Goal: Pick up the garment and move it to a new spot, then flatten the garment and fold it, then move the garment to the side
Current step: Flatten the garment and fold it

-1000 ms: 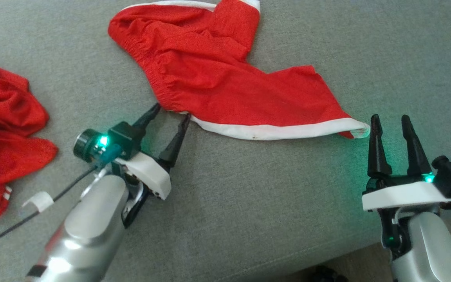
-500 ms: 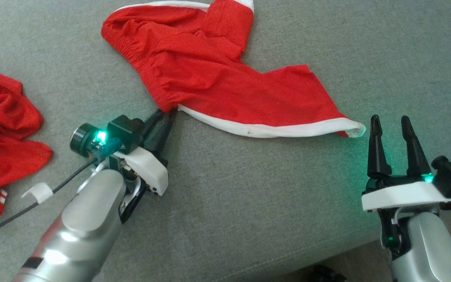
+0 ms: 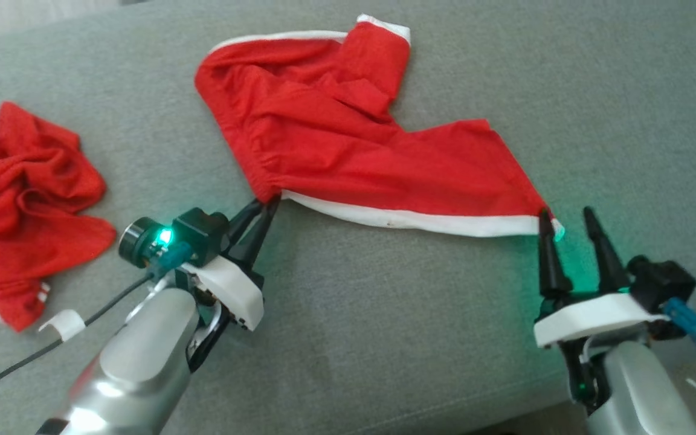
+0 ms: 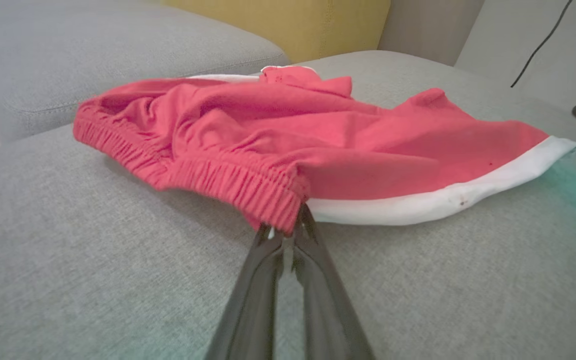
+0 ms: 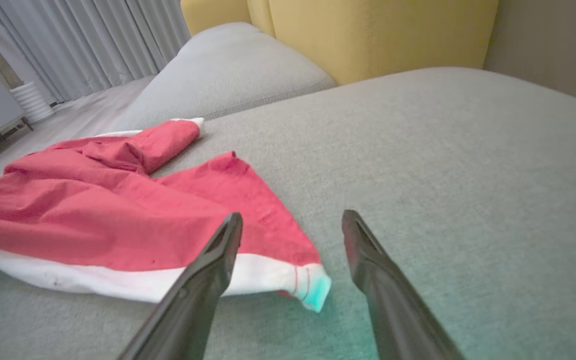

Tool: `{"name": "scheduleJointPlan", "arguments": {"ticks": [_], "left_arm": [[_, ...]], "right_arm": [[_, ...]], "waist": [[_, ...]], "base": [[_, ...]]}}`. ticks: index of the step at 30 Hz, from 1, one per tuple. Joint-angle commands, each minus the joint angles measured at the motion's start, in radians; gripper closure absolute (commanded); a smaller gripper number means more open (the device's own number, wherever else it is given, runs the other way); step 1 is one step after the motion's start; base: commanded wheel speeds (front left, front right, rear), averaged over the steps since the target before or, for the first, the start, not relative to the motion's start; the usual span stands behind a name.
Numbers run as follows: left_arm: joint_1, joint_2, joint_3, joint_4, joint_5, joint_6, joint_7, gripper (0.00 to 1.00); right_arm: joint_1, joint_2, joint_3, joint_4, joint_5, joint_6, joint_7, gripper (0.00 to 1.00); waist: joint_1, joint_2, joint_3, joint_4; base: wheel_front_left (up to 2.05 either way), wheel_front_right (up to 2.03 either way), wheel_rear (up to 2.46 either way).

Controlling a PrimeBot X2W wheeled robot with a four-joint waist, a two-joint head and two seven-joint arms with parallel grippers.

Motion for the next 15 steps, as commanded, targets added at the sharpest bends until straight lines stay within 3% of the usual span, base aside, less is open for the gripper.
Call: {"name": "scheduleJointPlan", "arguments": {"ticks": [1, 15], "left_arm": [[-0.017, 0.029, 0.025, -0.036, -0.001, 0.007, -0.007, 1.00], [0.019, 0.065, 0.013, -0.170, -0.010, 0.038, 0.041, 1.00]], "right_arm": [[-0.002, -0.005, 0.025, -0.013, -0.003, 0.007, -0.008, 0.00], [-0.002, -0.005, 0.034, 0.127, -0.034, 0.007, 0.067, 0.00]], "waist": [[0.0001, 0.0000, -0.011, 0.012], [0.0001, 0.0000, -0.041, 0.045]], "base": [[0.00, 0.00, 0.00], [0.00, 0.00, 0.00]]}}
